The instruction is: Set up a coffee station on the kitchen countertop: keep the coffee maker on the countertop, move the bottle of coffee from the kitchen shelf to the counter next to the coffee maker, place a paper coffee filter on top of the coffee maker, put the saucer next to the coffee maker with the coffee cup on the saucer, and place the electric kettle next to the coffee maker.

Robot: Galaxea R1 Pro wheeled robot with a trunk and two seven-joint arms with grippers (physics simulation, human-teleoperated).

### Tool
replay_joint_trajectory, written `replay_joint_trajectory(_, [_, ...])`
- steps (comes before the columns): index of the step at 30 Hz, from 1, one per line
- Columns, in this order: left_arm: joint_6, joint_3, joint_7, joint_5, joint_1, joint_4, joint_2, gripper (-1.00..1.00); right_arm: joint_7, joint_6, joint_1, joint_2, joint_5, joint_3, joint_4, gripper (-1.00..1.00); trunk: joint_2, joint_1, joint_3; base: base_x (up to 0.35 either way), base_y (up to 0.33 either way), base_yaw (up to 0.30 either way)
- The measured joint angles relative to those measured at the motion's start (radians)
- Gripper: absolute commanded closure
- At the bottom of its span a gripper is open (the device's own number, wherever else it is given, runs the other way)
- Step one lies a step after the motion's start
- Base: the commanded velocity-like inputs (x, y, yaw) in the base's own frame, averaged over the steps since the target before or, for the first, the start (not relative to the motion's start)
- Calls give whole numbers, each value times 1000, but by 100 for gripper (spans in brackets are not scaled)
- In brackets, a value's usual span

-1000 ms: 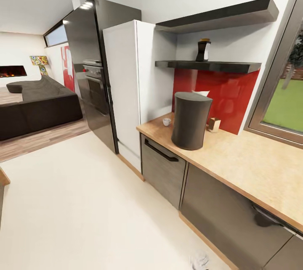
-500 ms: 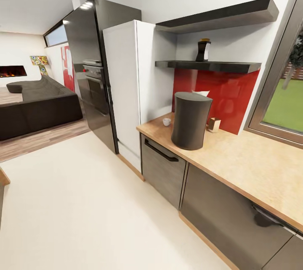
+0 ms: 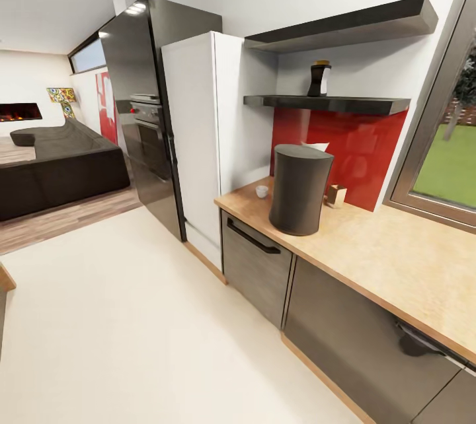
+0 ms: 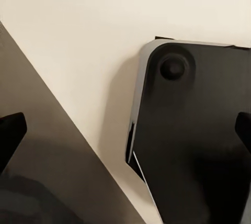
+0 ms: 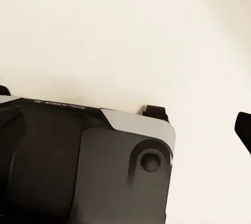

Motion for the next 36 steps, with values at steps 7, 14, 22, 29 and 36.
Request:
replay_joint_trajectory(7, [0,1,0,0,0,0,0,-100,1,2,0,0,0,0,0,-100,0,0,0,0,0,-221])
replay_joint_trajectory(14, [0,0,0,0,-1,0,-1,-100,1,2,0,0,1,0,1,-100,0,0,0,0,0,-263])
replay_joint_trajectory(22, [0,-5,-2,-5,-1,0,-1,-100,3,3,0,1,1,1,0,-100,0,0,0,77,57,-265])
replay_joint_trajectory(29, [0,-13,-5,-11,-1,0,-4,-100,3,3,0,1,2,1,0,-100,0,0,0,205,269,-265])
replay_joint_trajectory(36, [0,-14,-9,-11,-1,0,-6,-100,3,3,0,1,2,1,1,-100,0,0,0,218,287,-265])
